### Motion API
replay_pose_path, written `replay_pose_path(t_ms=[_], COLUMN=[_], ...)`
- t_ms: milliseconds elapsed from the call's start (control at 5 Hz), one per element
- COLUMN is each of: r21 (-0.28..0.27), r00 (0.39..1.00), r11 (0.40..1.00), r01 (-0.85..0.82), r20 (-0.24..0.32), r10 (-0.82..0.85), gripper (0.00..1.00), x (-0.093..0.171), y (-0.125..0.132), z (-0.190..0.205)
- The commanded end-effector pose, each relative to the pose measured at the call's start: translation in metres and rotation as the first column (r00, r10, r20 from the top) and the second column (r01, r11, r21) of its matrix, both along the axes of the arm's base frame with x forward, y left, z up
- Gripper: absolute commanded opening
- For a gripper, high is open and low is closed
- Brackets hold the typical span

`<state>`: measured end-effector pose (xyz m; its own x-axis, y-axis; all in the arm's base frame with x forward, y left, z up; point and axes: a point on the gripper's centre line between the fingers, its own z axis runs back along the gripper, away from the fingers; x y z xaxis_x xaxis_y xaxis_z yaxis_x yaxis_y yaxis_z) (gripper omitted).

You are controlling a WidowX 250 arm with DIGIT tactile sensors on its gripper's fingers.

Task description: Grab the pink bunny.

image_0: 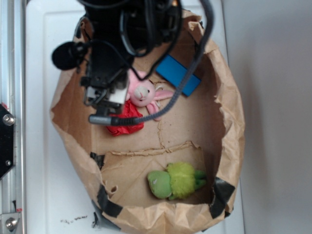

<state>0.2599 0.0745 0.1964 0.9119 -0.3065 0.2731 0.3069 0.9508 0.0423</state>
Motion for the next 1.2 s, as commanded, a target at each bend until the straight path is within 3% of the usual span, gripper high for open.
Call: replay_pose_path(t_ms=[0, 200, 400, 1000], r21=[0.163, 0.199, 0.239, 0.226], r00=[0.969, 0.961, 0.975, 0.968], r11=[0.959, 0.942, 0.946, 0.942], r01=[0.232, 0.272, 0.219, 0.250], r20=[0.045, -0.008, -0.019, -0.032], r10=[-0.242, -0.276, -0.221, -0.249], gripper=[1.00, 1.00, 1.00, 1.00], x=[0.021, 0.035, 0.044, 0.033], y=[-0.026, -0.031, -0.032, -0.026], z=[-0.041, -0.068, -0.078, -0.085])
